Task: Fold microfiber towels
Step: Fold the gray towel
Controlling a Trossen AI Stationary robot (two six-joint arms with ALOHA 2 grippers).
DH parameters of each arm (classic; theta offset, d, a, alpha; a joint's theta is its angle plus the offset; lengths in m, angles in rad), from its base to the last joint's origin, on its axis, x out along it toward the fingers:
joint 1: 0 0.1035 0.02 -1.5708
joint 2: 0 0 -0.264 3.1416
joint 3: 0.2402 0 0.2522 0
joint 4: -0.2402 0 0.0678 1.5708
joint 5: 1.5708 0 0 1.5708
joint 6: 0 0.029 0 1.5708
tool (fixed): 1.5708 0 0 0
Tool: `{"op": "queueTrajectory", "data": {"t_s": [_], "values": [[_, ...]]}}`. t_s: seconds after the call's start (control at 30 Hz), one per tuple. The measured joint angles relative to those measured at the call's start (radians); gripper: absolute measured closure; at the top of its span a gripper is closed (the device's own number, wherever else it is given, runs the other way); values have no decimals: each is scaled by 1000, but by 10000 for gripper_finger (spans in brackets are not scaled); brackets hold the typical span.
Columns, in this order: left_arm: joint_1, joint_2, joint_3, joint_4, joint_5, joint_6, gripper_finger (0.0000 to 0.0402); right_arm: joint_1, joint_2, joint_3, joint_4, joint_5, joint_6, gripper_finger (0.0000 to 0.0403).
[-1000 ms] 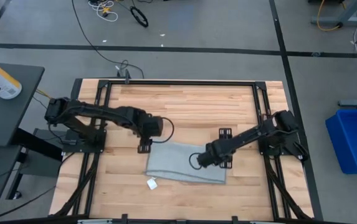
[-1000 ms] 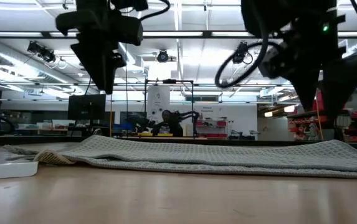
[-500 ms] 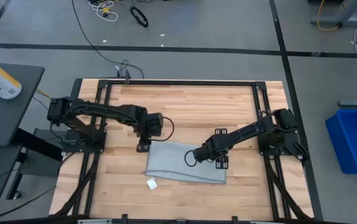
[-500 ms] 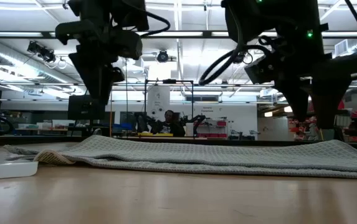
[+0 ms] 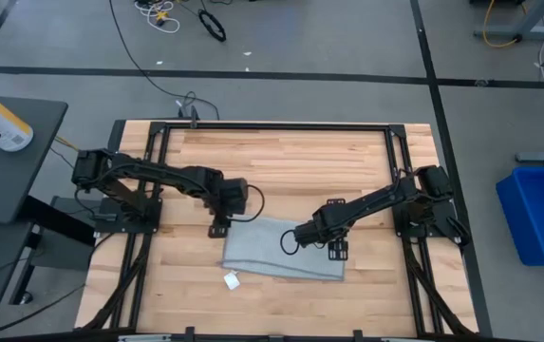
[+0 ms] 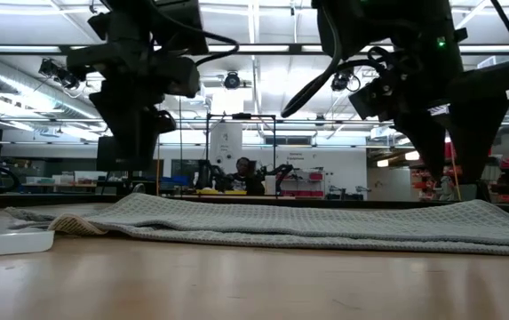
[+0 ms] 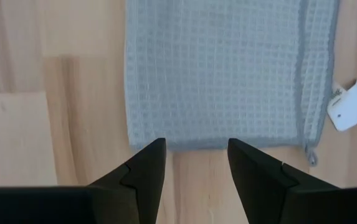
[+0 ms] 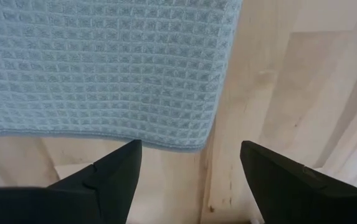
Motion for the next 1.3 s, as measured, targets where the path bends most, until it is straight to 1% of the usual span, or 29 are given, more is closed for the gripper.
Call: {"op": "queueTrajectory", "data": {"t_s": [0.23,0.4,0.53,0.73,0.83,1.07,1.3], "values": [[52,62,0,21,17,6,218,-8,0,0,0,-7,-2,129],[63,102,0,32,44,25,218,-8,0,0,3,-25,-6,125],[66,116,2,44,61,27,218,-8,0,-13,11,-26,-12,119],[76,135,0,30,63,33,218,-30,0,-38,21,-26,-24,129],[78,134,2,52,61,41,218,-45,0,-59,36,-26,-37,129],[88,134,1,54,62,49,218,-86,1,-143,126,-54,-73,119],[90,134,1,67,78,49,218,-104,1,-180,199,-95,-105,136]]}}
